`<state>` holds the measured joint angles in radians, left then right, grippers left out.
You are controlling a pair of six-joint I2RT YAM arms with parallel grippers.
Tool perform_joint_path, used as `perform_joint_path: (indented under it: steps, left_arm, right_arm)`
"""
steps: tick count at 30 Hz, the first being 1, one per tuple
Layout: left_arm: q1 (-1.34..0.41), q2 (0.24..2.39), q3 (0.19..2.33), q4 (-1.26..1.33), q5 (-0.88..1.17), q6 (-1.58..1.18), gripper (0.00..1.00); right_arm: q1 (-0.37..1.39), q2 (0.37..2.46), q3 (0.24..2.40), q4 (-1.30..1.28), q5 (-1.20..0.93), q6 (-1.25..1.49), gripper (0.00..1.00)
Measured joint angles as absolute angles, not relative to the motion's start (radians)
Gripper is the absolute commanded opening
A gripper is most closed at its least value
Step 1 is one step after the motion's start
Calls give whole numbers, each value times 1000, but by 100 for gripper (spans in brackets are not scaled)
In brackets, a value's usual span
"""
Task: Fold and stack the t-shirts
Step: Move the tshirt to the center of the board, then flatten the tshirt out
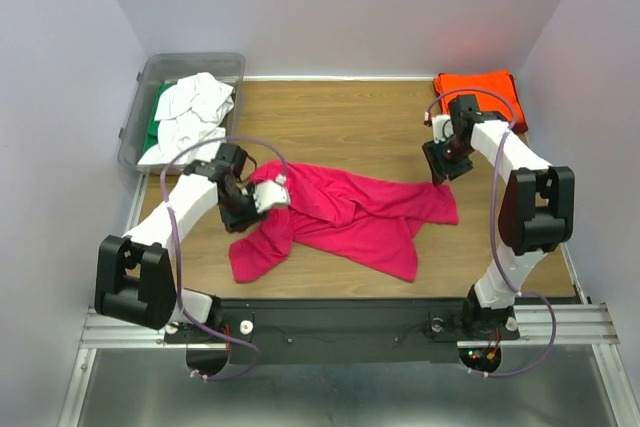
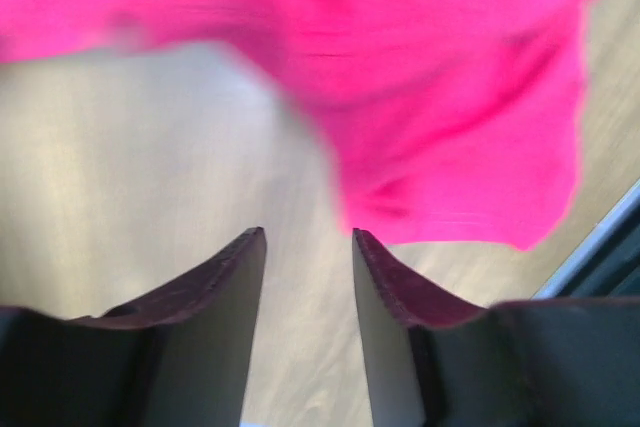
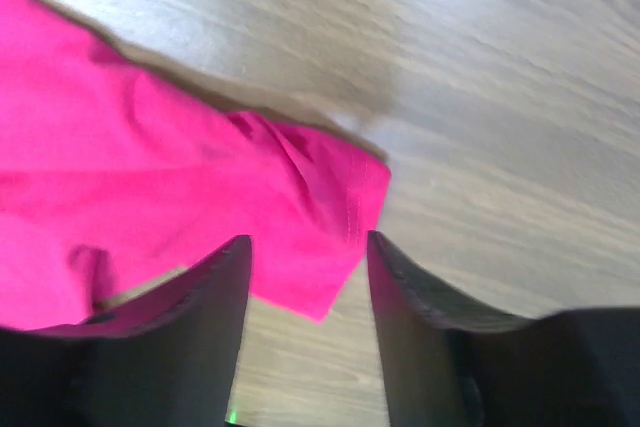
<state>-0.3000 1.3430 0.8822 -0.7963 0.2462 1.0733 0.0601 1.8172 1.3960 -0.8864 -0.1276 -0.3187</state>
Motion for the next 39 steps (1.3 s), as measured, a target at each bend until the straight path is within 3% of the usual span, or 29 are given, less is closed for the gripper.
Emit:
perform_joint_path:
  steps: [5, 10, 18, 36, 39]
  left_arm:
    - [-268, 1346, 1063, -798, 343, 1063, 51]
    - [-403, 1344, 1074, -730, 398, 982, 50]
    - [-579, 1483, 1102, -632, 465, 869, 51]
    - [-610, 1568, 1122, -604, 491, 806, 53]
    - [-615, 1580, 1134, -596, 493, 796, 54]
  right_arm:
    - [58, 1666, 1349, -922, -145, -358, 50]
    - [58, 1529, 1248, -966, -195, -384, 42]
    - [58, 1574, 1054, -960, -171, -433, 38]
    - [74, 1630, 963, -791, -129, -548, 37]
    - [75, 1628, 953, -768, -113, -558, 19]
